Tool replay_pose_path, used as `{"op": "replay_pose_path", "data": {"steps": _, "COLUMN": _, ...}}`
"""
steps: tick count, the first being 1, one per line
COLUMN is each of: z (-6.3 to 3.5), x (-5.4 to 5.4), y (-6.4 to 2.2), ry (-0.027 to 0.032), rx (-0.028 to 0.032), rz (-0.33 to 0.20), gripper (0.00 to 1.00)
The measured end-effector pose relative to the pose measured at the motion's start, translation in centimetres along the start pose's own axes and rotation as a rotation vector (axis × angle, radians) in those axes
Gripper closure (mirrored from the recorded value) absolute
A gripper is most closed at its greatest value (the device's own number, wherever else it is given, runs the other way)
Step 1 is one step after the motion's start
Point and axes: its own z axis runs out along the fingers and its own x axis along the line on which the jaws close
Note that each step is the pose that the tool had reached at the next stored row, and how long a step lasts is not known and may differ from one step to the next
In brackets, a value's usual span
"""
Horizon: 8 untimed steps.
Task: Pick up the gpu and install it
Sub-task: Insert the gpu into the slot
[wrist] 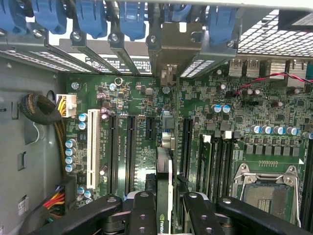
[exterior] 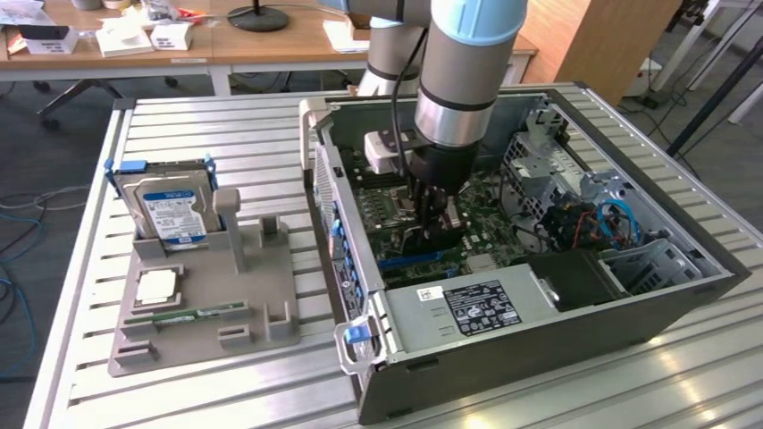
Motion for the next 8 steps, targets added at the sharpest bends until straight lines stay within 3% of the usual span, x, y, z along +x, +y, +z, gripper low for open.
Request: {"op": "replay_pose_path", "data": {"steps": 8, "z": -0.09, "x": 0.0, "y": 0.0, "ry": 0.0002, "rx": 0.0, "rz": 0.0, "gripper": 0.74}}
